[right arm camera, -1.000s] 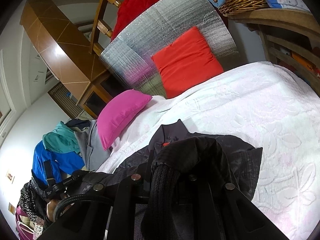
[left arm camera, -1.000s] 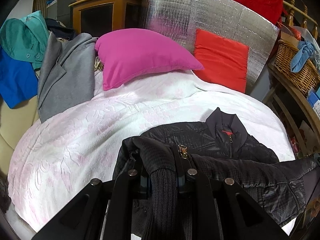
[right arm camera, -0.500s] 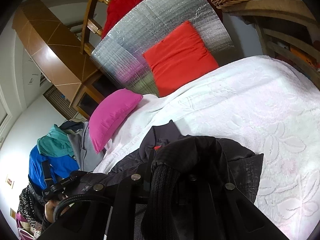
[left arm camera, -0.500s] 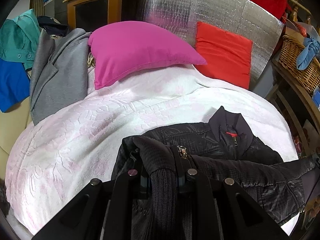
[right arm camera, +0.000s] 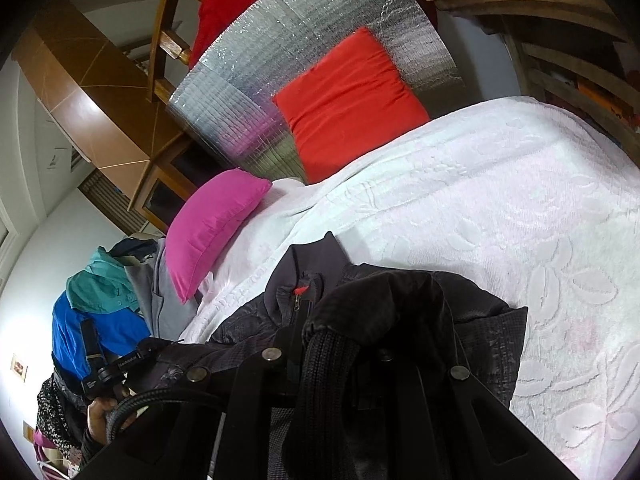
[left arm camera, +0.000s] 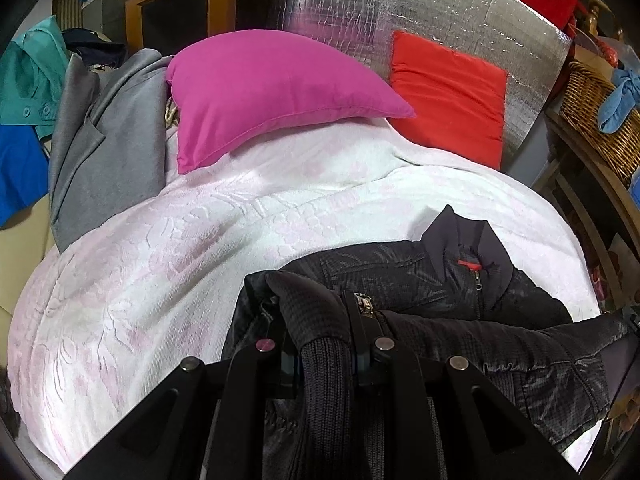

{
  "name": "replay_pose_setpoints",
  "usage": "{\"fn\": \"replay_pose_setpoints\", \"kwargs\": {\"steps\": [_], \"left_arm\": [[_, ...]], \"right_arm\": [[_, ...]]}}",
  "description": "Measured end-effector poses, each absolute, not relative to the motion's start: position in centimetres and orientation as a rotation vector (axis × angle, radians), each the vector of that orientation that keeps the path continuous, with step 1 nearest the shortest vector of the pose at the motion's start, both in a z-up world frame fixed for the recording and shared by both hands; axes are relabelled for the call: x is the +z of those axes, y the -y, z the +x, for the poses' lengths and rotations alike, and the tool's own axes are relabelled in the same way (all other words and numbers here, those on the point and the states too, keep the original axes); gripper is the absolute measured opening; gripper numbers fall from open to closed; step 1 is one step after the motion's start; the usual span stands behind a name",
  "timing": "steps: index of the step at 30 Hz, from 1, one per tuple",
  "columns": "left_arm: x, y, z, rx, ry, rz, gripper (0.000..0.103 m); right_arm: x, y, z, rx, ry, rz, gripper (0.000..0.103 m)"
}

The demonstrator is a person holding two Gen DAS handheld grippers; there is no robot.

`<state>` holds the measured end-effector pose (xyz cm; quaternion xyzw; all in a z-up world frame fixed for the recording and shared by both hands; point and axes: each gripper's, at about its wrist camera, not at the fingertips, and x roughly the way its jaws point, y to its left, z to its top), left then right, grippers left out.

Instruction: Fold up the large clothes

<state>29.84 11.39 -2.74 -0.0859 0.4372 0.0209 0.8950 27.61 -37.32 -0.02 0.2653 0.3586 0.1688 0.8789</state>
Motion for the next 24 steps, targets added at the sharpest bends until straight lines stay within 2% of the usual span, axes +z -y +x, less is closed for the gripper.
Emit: {"fn": "replay_pose_setpoints", "kwargs": {"steps": [6, 15, 24], "left_arm": [[-2.5, -11.5, 31.1, 0.044, -0.908, -0.189, 0.018], [-5.1, -11.3, 32.7, 0.076, -0.974, -0.19, 0.018], [-4.8, -11.4, 32.9, 0.08, -0.973, -0.19, 0.018]], "right_arm": [[0.2, 37.4, 29.1, 0.349, -0.759, 0.55, 0.015], [-2.9, 37.6, 31.3, 0.318, -0.834, 0.564, 0.015], [-2.0, 37.0, 31.7, 0.326, -0.824, 0.547, 0.015]]}}
